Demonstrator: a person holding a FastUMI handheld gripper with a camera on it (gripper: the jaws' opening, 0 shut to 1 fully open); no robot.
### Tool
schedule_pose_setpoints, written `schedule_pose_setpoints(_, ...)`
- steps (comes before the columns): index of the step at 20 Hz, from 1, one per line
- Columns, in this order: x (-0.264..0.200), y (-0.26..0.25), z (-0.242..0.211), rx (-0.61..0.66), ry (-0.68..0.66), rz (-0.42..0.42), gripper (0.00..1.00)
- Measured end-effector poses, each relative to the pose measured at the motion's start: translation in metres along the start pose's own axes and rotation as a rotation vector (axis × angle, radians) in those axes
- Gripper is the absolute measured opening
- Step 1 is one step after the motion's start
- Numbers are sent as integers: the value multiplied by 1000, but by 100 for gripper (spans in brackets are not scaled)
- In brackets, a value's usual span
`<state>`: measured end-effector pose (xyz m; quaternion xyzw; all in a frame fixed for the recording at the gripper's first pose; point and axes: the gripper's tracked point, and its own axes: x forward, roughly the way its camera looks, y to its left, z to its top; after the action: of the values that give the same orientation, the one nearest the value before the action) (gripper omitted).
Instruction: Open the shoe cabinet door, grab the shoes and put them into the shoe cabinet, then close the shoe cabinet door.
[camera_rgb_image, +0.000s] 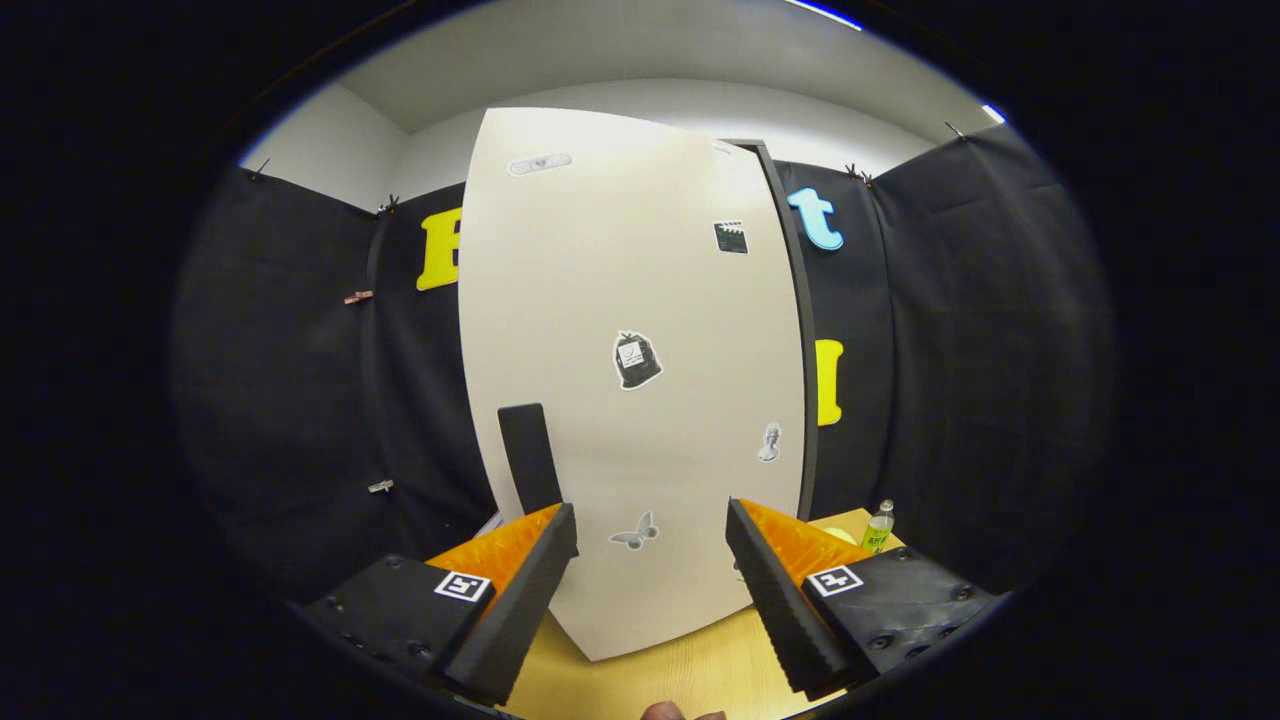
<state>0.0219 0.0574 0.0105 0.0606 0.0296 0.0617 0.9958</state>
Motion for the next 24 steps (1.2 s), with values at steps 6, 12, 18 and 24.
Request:
schedule_pose_setpoints(6,1,-10,2,-11,-3,-24,98)
schedule_pose_setpoints(12,4,-20,2,-33,-3,-50,99)
schedule_pose_setpoints(18,9,-27,0,-51,9,-76,98)
schedule_pose_setpoints(24,12,-26,0,-82,3,-83,98)
